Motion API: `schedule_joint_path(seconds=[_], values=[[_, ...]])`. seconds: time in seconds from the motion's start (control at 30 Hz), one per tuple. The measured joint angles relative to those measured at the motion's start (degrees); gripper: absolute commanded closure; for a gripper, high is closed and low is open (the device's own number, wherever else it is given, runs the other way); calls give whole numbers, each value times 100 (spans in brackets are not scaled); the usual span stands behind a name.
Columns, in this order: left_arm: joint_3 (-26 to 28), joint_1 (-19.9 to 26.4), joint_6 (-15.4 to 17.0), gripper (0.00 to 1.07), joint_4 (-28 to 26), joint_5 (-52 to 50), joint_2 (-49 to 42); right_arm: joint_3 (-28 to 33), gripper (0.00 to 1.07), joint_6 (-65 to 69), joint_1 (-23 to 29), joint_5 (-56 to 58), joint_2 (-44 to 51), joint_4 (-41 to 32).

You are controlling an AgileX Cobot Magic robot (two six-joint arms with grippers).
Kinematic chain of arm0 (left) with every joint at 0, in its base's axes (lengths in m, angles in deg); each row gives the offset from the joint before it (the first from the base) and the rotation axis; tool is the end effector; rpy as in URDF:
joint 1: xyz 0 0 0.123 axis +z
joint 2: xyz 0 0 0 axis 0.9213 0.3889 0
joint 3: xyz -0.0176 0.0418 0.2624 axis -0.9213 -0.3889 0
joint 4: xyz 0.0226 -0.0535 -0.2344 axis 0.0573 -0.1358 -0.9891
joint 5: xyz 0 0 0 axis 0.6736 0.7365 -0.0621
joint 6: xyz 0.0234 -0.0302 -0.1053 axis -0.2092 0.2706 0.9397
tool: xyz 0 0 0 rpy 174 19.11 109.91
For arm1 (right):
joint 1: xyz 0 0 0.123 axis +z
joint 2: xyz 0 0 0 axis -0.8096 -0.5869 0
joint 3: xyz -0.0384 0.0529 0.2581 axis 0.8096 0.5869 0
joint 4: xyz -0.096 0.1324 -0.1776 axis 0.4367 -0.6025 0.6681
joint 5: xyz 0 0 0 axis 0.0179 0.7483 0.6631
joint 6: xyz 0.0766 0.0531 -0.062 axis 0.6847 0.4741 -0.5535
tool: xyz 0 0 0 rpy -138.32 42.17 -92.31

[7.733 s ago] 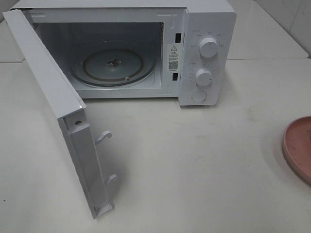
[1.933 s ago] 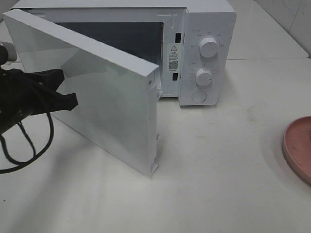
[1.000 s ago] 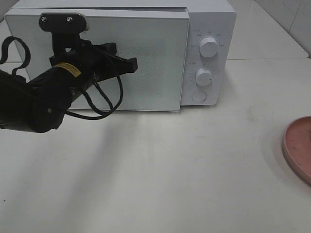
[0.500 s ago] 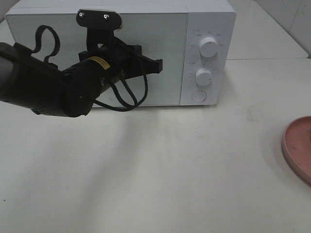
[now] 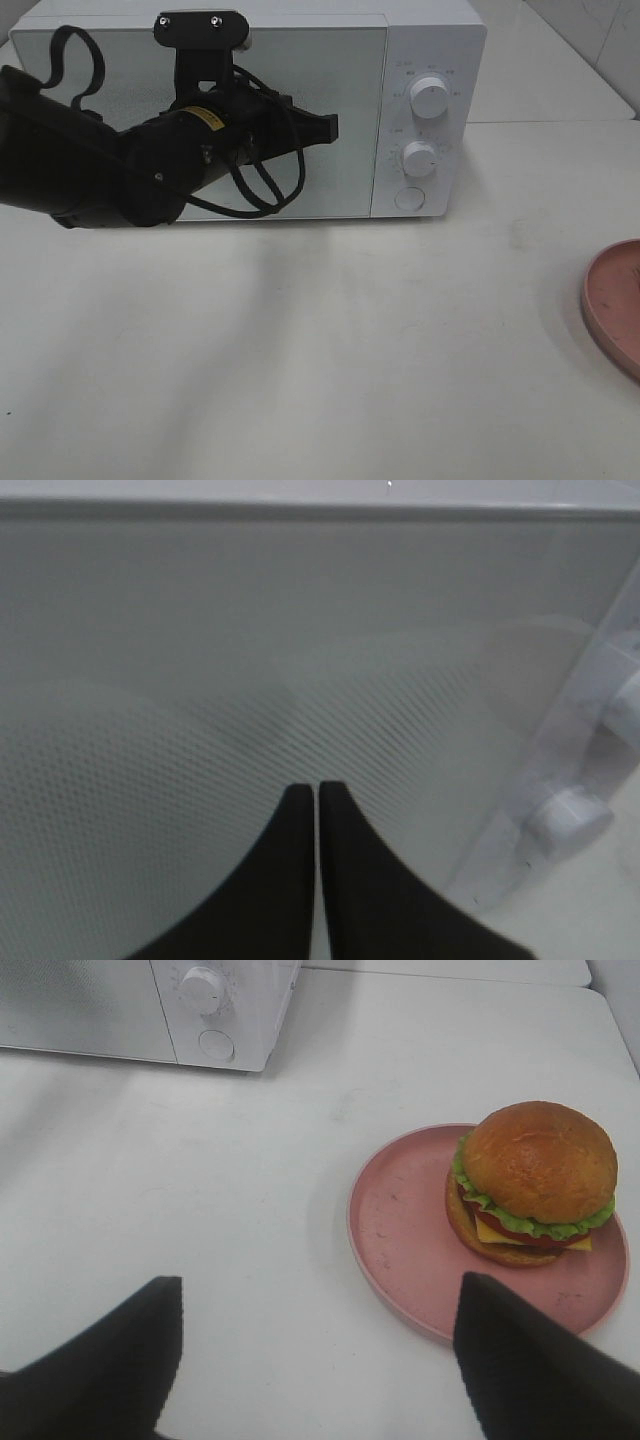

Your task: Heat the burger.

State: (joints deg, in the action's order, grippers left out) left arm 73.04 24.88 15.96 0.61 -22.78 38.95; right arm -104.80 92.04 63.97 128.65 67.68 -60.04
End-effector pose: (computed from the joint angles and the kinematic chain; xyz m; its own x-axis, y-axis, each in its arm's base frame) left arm 0.3244 -0.2589 0.1655 -0.2670 0.0357 -0.9630 0.4492 0.8887 -0.0916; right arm 0.0236 -0.0010 0.2677 -0.4211 -0.0475 -0.9058 -0.1213 0.9926 0.0043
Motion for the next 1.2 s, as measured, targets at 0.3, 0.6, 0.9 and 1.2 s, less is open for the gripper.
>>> schedule_joint_path(seconds=[0.3,0.6,0.9,1.2], values=[[-487,-143,0,8,-6,2246,-739,0,33,0,0,0,0,0],[-487,-143,0,8,900,5466,-1484,0,33,0,0,0,0,0],[-493,235,733,8,1914,7706,-2252,0,33,0,0,0,0,0],[-493,1965,905,8,1919,9402,-2893,0,33,0,0,0,0,0]])
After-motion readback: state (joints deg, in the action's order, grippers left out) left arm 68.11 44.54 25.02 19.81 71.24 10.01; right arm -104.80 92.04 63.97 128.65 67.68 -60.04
